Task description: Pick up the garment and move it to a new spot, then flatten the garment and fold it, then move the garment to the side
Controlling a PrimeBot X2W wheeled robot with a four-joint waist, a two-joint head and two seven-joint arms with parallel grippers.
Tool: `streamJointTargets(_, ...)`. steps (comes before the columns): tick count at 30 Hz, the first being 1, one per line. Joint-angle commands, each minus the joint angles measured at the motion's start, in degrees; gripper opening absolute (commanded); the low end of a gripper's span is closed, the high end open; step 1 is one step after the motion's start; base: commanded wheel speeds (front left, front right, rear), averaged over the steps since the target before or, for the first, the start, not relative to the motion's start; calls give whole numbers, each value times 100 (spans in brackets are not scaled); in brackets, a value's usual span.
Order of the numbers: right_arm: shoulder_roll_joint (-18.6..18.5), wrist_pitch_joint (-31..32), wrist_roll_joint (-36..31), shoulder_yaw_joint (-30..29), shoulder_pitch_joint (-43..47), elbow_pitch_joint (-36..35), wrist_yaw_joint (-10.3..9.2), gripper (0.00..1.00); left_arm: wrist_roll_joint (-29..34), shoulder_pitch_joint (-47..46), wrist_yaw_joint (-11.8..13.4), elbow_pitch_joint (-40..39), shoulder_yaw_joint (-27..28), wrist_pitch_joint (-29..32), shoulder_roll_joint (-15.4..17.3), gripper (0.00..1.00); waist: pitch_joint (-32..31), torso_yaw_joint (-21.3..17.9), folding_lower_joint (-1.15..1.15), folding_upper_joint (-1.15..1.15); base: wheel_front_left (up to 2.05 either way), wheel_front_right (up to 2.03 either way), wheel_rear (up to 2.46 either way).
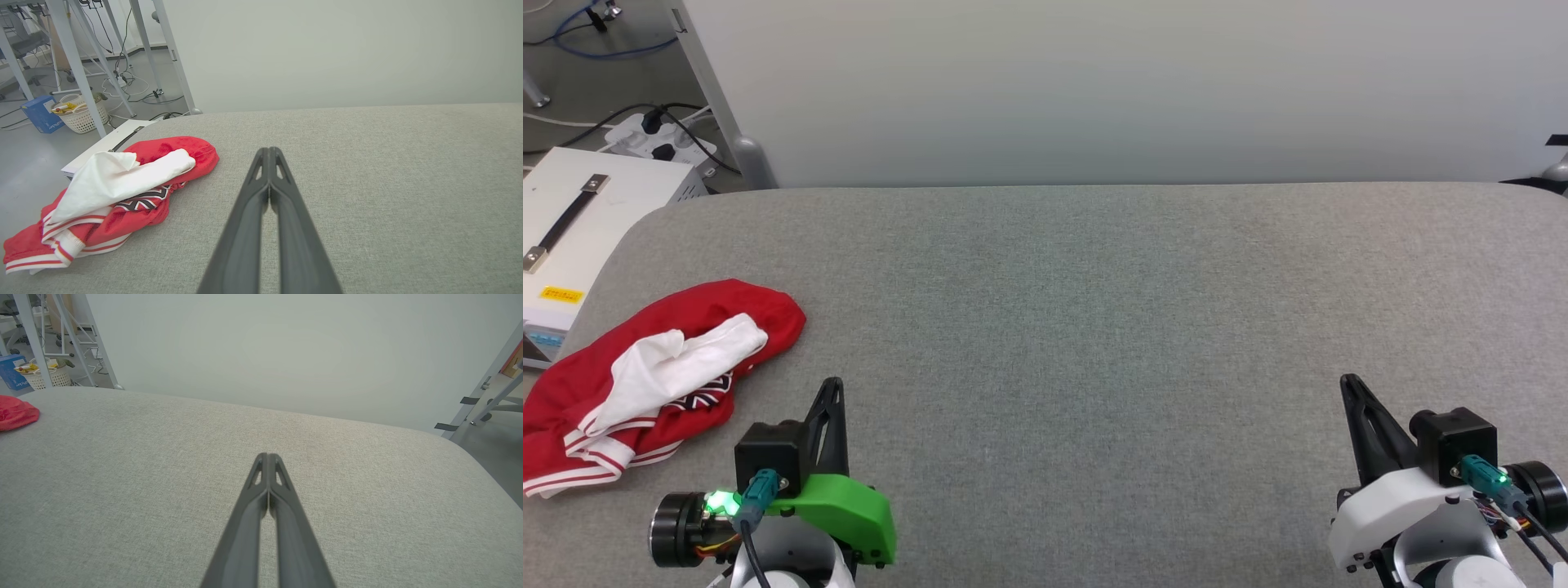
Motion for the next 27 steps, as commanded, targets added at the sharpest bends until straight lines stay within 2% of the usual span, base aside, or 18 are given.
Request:
streamJointTargets(1, -4, 17, -58, 7, -95, 12, -5, 0, 55, -98, 18, -13, 5, -5, -28, 0, 0, 0, 0, 0, 0, 0, 0)
streamJointTargets(27, -4, 17, -58, 7, -95, 12, -5, 0, 55, -98, 18, -13, 5, -5, -28, 0, 0, 0, 0, 0, 0, 0, 0)
